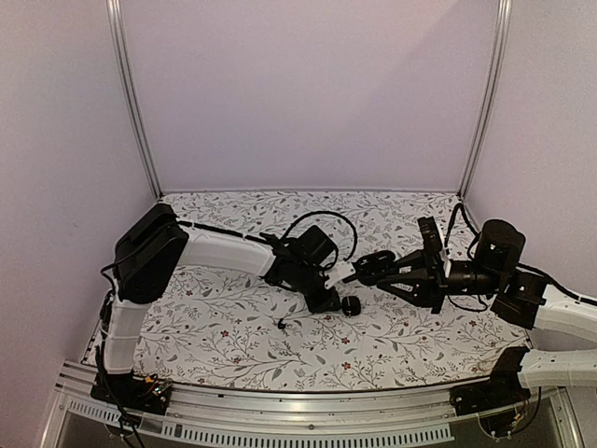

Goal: Insert the wireless bluetooth earbuds into the charging case
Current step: Move the left earbud to the center of the board, then adjust the left earbud at the center of the board, then pick up the left earbud from the center of the board.

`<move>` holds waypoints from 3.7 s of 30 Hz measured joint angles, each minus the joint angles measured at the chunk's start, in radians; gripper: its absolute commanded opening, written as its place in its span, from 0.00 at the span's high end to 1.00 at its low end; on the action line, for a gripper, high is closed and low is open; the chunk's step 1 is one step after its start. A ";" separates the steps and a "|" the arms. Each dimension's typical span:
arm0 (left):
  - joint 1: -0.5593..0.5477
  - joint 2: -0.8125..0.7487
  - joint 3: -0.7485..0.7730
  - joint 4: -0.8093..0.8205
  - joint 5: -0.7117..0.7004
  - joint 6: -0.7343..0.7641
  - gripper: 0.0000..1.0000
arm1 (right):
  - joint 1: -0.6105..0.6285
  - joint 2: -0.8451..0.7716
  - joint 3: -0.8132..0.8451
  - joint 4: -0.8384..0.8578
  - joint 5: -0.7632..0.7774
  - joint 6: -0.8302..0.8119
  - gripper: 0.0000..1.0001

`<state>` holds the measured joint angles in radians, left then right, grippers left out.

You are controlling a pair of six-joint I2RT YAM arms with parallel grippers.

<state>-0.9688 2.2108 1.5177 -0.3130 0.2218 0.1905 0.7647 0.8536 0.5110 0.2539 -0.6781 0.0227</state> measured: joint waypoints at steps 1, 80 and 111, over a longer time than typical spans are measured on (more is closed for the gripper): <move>0.000 0.000 -0.001 0.000 -0.009 -0.002 0.75 | 0.000 -0.002 0.000 0.000 0.001 0.000 0.89; 0.107 -0.181 -0.200 -0.127 -0.217 -0.072 0.40 | 0.000 -0.005 0.000 -0.005 0.004 0.011 0.88; 0.249 -0.286 -0.290 0.000 0.058 -0.184 0.50 | 0.000 -0.016 0.000 -0.014 0.006 0.011 0.89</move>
<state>-0.7200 1.9247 1.2274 -0.3134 0.2802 0.0067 0.7647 0.8379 0.5110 0.2401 -0.6724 0.0341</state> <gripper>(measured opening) 0.500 0.235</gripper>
